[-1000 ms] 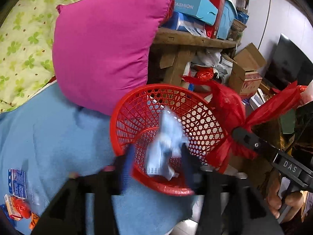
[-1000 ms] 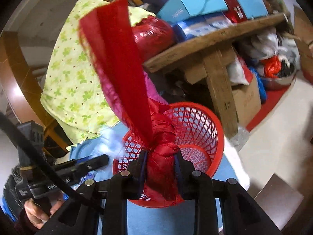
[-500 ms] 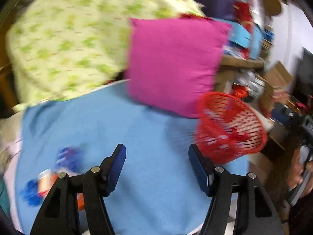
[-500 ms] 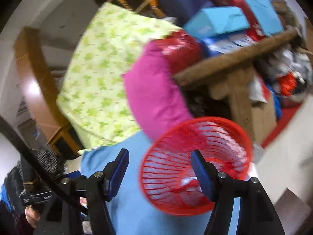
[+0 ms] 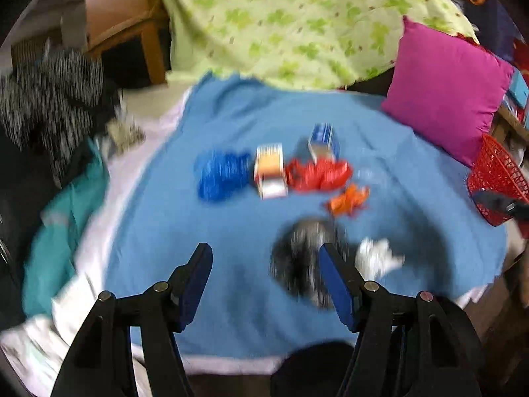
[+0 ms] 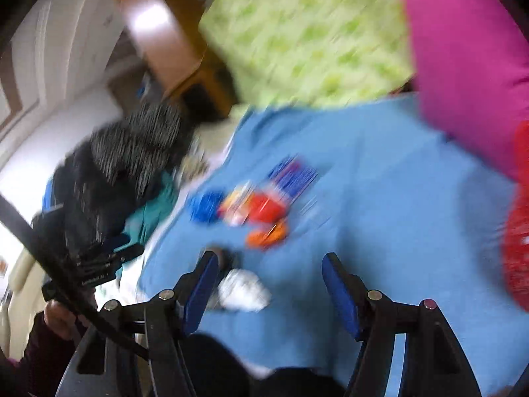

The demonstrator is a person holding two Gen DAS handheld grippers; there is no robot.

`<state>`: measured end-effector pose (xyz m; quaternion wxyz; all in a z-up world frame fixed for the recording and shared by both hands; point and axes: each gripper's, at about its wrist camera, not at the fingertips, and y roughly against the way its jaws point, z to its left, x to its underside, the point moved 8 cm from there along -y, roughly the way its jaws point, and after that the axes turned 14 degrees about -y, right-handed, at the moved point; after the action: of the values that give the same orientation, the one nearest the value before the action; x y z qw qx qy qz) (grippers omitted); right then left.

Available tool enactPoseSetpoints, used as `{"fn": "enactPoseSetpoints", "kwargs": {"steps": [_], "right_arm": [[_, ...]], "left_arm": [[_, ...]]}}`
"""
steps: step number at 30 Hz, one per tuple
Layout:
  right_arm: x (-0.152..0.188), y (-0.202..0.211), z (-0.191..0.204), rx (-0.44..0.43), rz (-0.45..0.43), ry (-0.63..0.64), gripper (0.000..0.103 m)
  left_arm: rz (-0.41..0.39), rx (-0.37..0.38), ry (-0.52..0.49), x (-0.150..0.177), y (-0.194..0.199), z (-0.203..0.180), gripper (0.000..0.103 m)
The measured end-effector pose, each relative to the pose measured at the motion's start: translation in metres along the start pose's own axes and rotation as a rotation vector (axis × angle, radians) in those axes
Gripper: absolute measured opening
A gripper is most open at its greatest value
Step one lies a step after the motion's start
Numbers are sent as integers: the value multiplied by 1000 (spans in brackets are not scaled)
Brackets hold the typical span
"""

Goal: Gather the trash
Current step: 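Bring both grippers back over the blanket, then grasp the white tissue with the right gripper while the left gripper grasps the black plastic bag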

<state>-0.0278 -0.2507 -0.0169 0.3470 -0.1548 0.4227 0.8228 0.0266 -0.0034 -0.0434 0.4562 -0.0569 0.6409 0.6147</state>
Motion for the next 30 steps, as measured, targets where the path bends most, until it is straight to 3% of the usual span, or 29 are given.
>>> {"fn": "enactPoseSetpoints", "kwargs": {"steps": [5,15,16,17,19,27,30], "right_arm": [[38,-69,15,-5,145,56,68],[80,-151,6,86,289,124,68],[83,-154,5,92,289,130,65],[85,-156,5,89,287,137,49],[83,-155,5,78,267,133,41],[46,-102,-13,85,111,54,40],[36,-80,-21,97,67,36,40]], "left_arm": [[38,84,71,32,-17,-1,68],[42,132,93,43,-25,0,68],[43,136,95,44,-27,0,68],[43,146,99,43,-27,-2,68],[42,166,106,41,-30,-5,68],[92,203,85,26,-68,-47,68],[139,165,113,30,-94,-50,68]]}}
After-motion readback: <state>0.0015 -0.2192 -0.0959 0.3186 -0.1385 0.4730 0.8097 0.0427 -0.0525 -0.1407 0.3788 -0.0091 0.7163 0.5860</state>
